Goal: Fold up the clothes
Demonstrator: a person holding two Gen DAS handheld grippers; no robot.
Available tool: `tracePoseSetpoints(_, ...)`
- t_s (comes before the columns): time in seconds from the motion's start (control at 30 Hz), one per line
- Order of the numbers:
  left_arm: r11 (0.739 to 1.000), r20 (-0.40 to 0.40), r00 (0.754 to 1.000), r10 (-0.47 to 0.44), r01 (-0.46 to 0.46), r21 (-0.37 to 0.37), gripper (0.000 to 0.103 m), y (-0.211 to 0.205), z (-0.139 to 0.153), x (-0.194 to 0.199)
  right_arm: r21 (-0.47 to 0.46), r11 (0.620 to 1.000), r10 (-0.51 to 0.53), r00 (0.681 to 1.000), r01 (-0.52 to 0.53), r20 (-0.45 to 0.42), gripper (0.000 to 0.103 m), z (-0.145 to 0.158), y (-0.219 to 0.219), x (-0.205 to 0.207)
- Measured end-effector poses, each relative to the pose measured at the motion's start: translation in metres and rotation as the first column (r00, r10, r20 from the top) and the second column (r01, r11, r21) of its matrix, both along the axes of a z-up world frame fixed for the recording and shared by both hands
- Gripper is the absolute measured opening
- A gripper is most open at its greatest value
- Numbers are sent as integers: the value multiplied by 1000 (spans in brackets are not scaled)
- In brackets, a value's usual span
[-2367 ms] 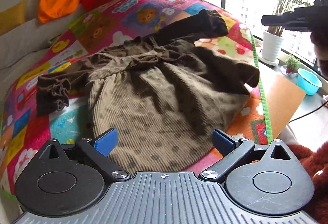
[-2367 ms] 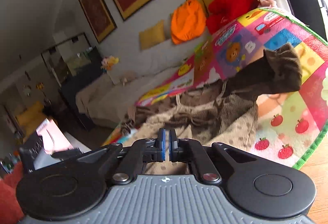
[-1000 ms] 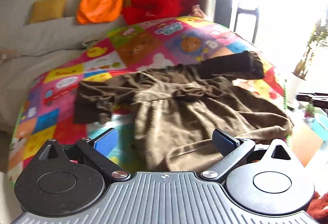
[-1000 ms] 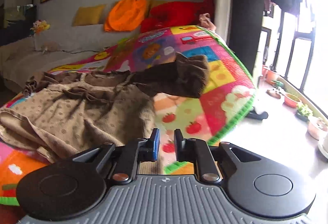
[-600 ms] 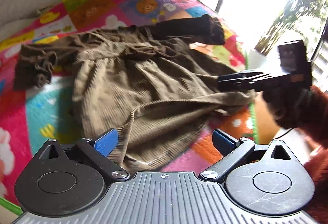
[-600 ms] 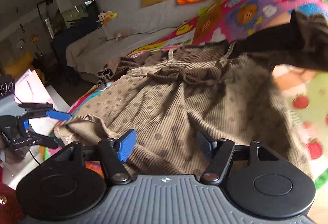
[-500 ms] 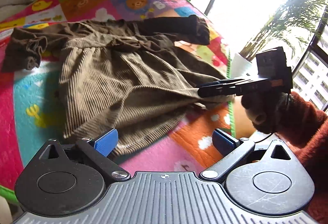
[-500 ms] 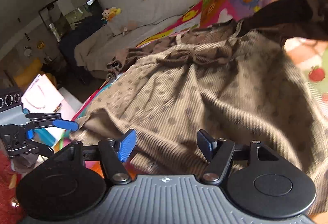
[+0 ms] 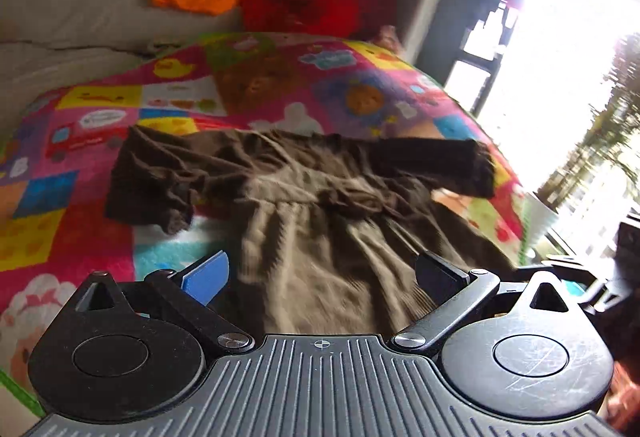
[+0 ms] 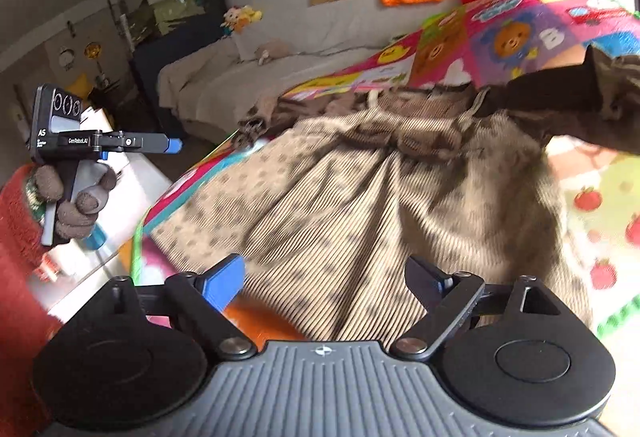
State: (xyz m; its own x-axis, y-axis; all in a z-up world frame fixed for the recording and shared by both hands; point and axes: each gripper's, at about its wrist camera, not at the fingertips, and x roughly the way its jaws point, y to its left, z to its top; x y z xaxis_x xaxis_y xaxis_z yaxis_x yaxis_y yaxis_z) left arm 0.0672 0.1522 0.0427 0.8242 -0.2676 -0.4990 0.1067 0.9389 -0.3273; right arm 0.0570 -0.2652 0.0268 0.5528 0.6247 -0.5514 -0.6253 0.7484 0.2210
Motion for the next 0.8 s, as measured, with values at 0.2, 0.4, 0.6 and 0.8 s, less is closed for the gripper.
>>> tracePoseSetpoints(0.2, 959, 11, 978, 206, -205, 197, 102, 16, -18, 70, 17, 989, -148, 987, 147, 66, 99, -8, 19, 73)
tracePoseSetpoints(0.4, 919, -63, 978, 197, -162, 360, 93, 10, -43, 114, 41, 975, -217, 976, 218, -25, 100, -42, 26, 131)
tracePoseSetpoints(0.6, 920, -101, 977, 186, -137, 366, 24, 16, -41, 136, 137, 963, -215, 968, 232, -130, 103, -57, 10, 140)
tracePoseSetpoints(0.8, 966, -11, 998, 65, -60, 253, 21, -11, 22, 161, 205, 950, -199, 962, 236, -185, 103, -62, 2, 142)
